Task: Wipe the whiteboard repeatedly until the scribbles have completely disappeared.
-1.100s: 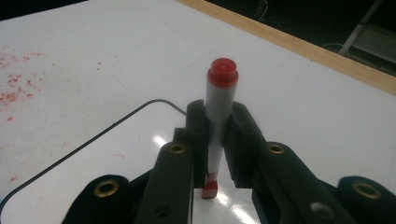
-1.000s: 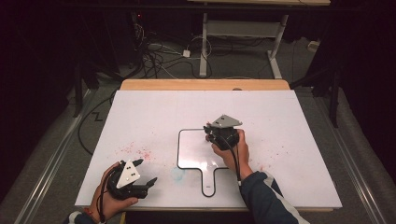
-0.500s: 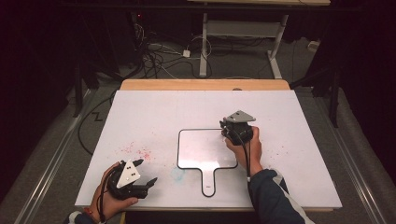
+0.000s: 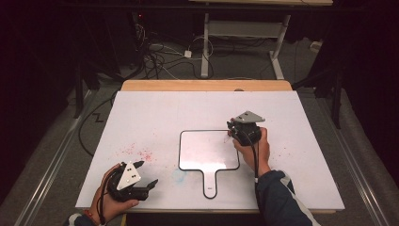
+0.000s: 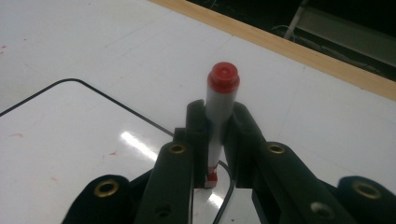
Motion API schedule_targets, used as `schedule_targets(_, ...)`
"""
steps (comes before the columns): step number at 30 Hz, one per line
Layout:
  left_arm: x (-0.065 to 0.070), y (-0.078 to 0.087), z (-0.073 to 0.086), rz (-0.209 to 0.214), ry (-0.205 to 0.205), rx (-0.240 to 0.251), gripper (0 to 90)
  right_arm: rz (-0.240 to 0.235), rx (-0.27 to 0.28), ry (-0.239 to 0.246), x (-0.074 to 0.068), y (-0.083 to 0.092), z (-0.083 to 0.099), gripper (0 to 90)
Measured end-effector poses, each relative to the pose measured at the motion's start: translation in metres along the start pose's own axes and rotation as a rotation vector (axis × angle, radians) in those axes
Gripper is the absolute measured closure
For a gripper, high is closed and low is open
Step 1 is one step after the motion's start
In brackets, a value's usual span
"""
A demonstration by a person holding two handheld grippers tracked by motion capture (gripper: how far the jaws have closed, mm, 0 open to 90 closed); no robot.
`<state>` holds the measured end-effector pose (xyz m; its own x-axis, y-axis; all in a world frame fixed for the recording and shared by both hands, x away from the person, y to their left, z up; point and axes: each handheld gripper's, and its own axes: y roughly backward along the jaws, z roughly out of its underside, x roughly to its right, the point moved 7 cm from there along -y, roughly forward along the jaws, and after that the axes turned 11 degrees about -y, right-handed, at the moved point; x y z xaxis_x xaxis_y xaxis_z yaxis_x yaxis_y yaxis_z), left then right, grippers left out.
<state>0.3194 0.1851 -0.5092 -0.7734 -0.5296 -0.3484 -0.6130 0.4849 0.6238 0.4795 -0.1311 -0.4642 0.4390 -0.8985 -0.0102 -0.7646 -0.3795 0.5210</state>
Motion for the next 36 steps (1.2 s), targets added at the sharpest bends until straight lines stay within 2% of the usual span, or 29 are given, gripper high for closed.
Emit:
schedule_targets(2, 0.000, 0.000, -0.001, -0.001, -0.003, 0.002, 20.6, -0.051, -0.006, -0.027, -0.006, 0.001, 0.001, 81.6)
schedule_targets(3, 0.000, 0.000, -0.001, -0.001, -0.003, 0.002, 20.7, -0.076, -0.008, -0.014, -0.009, 0.001, 0.001, 81.6)
schedule_targets(5, 0.000, 0.000, 0.000, -0.002, -0.002, 0.002, 20.7, -0.091, -0.015, 0.012, -0.015, 0.003, 0.002, 81.6)
schedule_targets(8, 0.000, 0.001, 0.000, -0.005, -0.002, 0.003, 20.7, -0.068, -0.019, 0.036, -0.013, 0.001, 0.001, 81.7)
schedule_targets(10, 0.000, 0.001, 0.000, -0.005, -0.004, 0.001, 20.6, 0.008, -0.020, 0.078, -0.006, 0.000, 0.000, 81.7)
schedule_targets(11, 0.000, 0.001, 0.000, -0.005, -0.005, 0.000, 20.7, 0.016, -0.020, 0.080, -0.004, -0.001, 0.000, 81.6)
schedule_targets(12, 0.000, 0.001, 0.000, -0.005, -0.006, 0.000, 20.7, 0.004, -0.020, 0.060, -0.003, 0.000, 0.000, 81.6)
schedule_targets(14, 0.000, 0.001, 0.000, -0.005, -0.004, 0.002, 20.7, -0.032, -0.032, 0.064, -0.007, 0.002, 0.000, 81.6)
schedule_targets(17, 0.000, 0.000, 0.000, -0.005, -0.005, 0.001, 20.7, -0.100, -0.079, 0.075, -0.017, 0.005, 0.000, 81.6)
schedule_targets(19, 0.000, 0.001, -0.001, -0.004, -0.006, 0.002, 20.7, -0.084, -0.095, 0.091, -0.018, 0.006, 0.000, 81.6)
schedule_targets(22, 0.000, 0.001, 0.000, -0.004, -0.004, 0.001, 20.7, 0.004, -0.092, 0.115, -0.006, 0.004, -0.001, 81.6)
schedule_targets(25, 0.000, 0.001, 0.000, -0.002, -0.004, 0.002, 20.7, -0.027, -0.103, 0.075, -0.003, 0.007, 0.000, 81.5)
schedule_targets(28, 0.000, 0.001, 0.000, 0.000, -0.006, 0.001, 20.7, -0.136, -0.131, 0.039, -0.011, 0.010, 0.001, 81.5)
schedule_targets(29, 0.000, 0.000, 0.000, 0.001, -0.006, 0.001, 20.7, -0.148, -0.146, 0.045, -0.013, 0.012, 0.001, 81.5)
schedule_targets(32, 0.001, 0.000, 0.000, 0.002, -0.006, 0.001, 20.7, -0.123, -0.152, 0.074, -0.011, 0.013, 0.001, 81.5)
schedule_targets(34, 0.001, 0.001, 0.000, 0.002, -0.007, 0.002, 20.7, -0.087, -0.152, 0.081, -0.006, 0.012, 0.000, 81.6)
schedule_targets(36, 0.001, 0.001, 0.000, 0.002, -0.007, 0.001, 20.7, -0.088, -0.157, 0.076, -0.005, 0.013, 0.001, 81.6)
